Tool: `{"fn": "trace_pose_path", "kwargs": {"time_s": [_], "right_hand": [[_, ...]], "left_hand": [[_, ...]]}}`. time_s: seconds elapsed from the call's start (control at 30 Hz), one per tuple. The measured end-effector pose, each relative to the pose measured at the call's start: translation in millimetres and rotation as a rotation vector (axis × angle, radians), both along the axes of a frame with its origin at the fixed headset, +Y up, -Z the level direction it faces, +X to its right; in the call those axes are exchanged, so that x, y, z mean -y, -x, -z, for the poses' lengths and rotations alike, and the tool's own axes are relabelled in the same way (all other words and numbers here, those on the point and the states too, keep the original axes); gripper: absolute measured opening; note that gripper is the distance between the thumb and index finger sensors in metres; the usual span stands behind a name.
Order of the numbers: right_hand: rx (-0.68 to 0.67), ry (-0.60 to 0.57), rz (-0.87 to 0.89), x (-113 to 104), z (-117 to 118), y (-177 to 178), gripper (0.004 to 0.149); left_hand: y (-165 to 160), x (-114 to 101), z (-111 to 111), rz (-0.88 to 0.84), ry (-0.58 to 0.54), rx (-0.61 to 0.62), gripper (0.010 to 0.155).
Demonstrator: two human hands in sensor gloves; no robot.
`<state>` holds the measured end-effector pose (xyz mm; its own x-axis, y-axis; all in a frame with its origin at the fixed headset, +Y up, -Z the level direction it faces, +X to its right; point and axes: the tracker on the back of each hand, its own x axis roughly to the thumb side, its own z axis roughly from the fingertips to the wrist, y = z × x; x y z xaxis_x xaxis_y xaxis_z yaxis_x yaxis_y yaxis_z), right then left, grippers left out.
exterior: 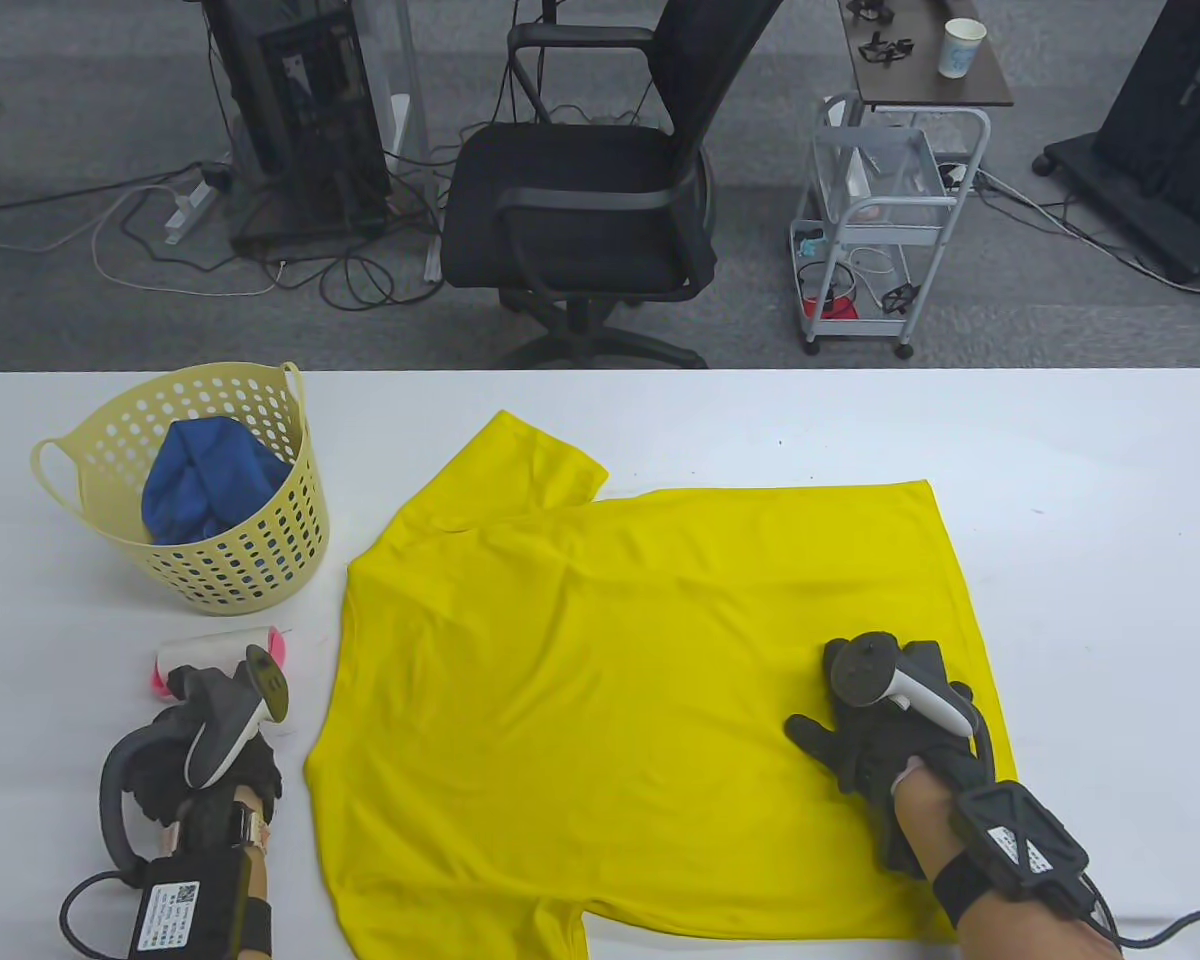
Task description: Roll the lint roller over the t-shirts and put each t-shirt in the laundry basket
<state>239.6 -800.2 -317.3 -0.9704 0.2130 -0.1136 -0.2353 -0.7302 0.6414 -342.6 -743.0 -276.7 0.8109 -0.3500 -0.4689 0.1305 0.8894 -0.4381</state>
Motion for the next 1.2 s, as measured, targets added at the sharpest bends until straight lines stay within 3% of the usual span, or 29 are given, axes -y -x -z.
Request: {"fn": "trace_pose_path", "kwargs": {"time_s": [0.13, 0.2, 0.3, 0.37, 0.43, 0.5, 0.63, 0.7, 0.9, 0.97, 1.03, 1.07, 1.2], "right_hand": [[0.002, -0.029, -0.003, -8.8, 2.2, 1.2, 0.09], [-0.047, -0.128, 0.021, -22.3, 3.9, 3.7, 0.088], [-0.069, -0.277, 0.034, -56.8, 2.7, 8.7, 0.086], [-0.071, -0.339, 0.061, -75.8, 0.3, 10.2, 0.085], [-0.051, -0.352, 0.084, -88.5, -4.4, 10.5, 0.085], [-0.046, -0.329, 0.093, -92.3, -11.5, 9.0, 0.086], [-0.04, -0.375, 0.065, -83.4, -30.7, 0.3, 0.088], [-0.044, -0.361, 0.055, -76.5, -36.5, -5.1, 0.088], [0.021, -0.291, 0.168, -62.5, -33.2, -22.9, 0.088], [0.036, -0.302, 0.171, -61.6, -30.6, -29.2, 0.088], [0.051, -0.306, 0.173, -59.4, -27.0, -36.4, 0.087], [0.06, -0.304, 0.176, -57.0, -25.4, -39.4, 0.087], [0.088, -0.253, 0.168, -45.9, -22.9, -44.3, 0.086]], "left_hand": [[-20.6, -13.3, -6.2, -0.025, -0.048, 0.101, 0.077], [-43.0, -26.7, -8.9, -0.027, -0.122, 0.2, 0.079], [-82.7, -45.5, -8.3, -0.088, -0.249, 0.428, 0.084], [-111.0, -51.4, -3.7, -0.193, -0.256, 0.585, 0.088], [-147.1, -52.5, 4.0, -0.307, -0.169, 0.701, 0.095], [-182.8, -48.9, 17.2, -0.342, -0.013, 0.747, 0.098], [-232.8, -25.7, 50.2, -0.29, 0.15, 0.805, 0.107], [-245.7, -12.8, 65.8, -0.226, 0.244, 0.816, 0.113], [-251.2, 21.9, 95.7, -0.315, 0.319, 0.741, 0.119], [-248.1, 34.1, 97.6, -0.277, 0.324, 0.735, 0.116], [-243.8, 26.8, 95.3, -0.278, 0.17, 0.782, 0.109], [-241.9, 21.3, 94.6, -0.276, 0.052, 0.813, 0.097], [-240.3, 10.0, 89.9, -0.278, -0.083, 0.831, 0.049]]}}
